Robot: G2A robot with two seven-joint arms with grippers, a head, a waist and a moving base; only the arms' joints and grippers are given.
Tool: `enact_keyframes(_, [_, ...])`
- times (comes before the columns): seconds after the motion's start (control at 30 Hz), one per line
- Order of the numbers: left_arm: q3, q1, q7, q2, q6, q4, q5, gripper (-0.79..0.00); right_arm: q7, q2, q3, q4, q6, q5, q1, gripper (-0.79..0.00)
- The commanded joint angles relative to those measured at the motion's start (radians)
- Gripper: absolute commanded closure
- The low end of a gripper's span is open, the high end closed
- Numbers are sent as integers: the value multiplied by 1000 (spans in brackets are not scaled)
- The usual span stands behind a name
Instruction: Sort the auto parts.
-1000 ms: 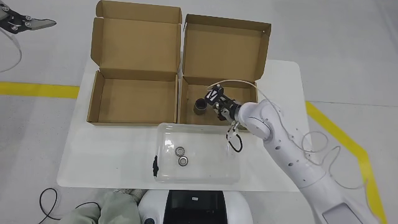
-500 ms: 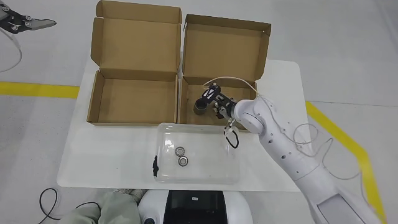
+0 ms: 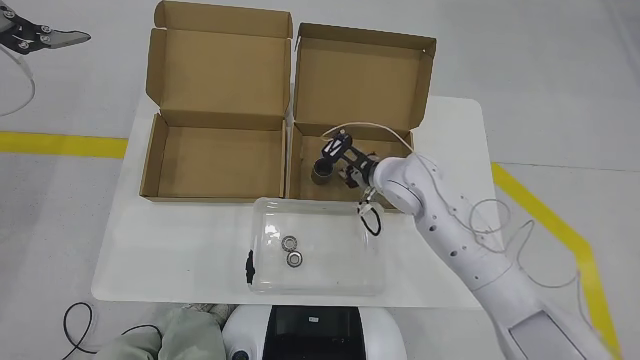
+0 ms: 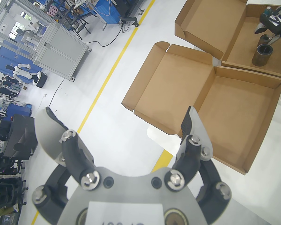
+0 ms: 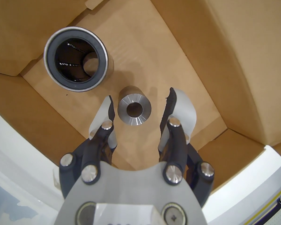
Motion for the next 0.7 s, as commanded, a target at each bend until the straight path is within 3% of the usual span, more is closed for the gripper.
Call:
enact_keyframes(0.0, [0,0,0,0,0,0,0,-785,8,5,10,-32,0,-16,-12,-413])
enact_keyframes(0.3, [0,0,0,0,0,0,0,-785,27,34,72,-271,-39,-90,-104,-416])
enact_keyframes(0.47, [0,0,0,0,0,0,0,-785,-41,47,86,-433,-75,-107,-188,-434])
enact_keyframes(0.67, [0,0,0,0,0,0,0,-785,-132,56,69,-516,-164,-118,-258,-499])
